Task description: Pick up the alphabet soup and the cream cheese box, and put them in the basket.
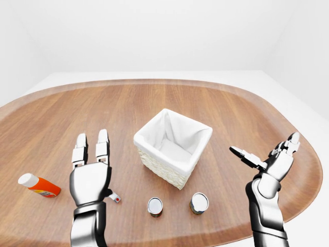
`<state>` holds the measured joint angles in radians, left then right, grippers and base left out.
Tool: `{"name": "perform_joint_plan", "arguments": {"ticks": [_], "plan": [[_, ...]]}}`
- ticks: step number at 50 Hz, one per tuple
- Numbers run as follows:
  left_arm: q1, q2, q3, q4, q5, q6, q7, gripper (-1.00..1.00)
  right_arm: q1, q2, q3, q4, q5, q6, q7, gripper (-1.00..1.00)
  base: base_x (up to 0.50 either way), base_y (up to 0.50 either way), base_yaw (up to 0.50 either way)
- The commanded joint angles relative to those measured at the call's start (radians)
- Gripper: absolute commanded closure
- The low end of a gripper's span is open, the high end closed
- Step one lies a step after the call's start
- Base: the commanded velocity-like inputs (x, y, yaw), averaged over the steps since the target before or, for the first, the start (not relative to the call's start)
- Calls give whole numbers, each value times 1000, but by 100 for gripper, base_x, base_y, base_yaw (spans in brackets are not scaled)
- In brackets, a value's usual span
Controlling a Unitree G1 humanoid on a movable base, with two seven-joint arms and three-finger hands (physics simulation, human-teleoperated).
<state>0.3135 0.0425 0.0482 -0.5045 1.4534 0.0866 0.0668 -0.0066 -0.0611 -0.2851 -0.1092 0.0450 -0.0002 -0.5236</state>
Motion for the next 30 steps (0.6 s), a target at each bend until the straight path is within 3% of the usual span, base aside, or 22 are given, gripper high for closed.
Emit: {"name": "perform_joint_plan", "arguments": {"ticks": [1,7,10,11,19,25,30], "plan": [[86,-3,25,-16,8,-18,-4,-100,1,1,3,4,-6,-3,0,-100,0,0,0],[116,-12,36,-2,23,-57,4,-100,3,2,4,1,-7,-2,0,-100,0,0,0],[114,-10,46,25,85,-47,24,-100,1,1,4,5,-8,-3,0,-100,0,0,0],[124,-7,48,27,44,-71,10,-100,1,1,3,5,-7,-3,0,-100,0,0,0],[155,-10,67,57,75,-96,22,-100,2,1,5,3,-7,3,0,-100,0,0,0],[178,-8,81,82,105,-129,37,-100,2,2,5,2,-6,6,0,-100,0,0,0],[159,6,72,200,147,-120,82,-100,3,2,5,0,-6,8,0,-100,0,0,0]]}}
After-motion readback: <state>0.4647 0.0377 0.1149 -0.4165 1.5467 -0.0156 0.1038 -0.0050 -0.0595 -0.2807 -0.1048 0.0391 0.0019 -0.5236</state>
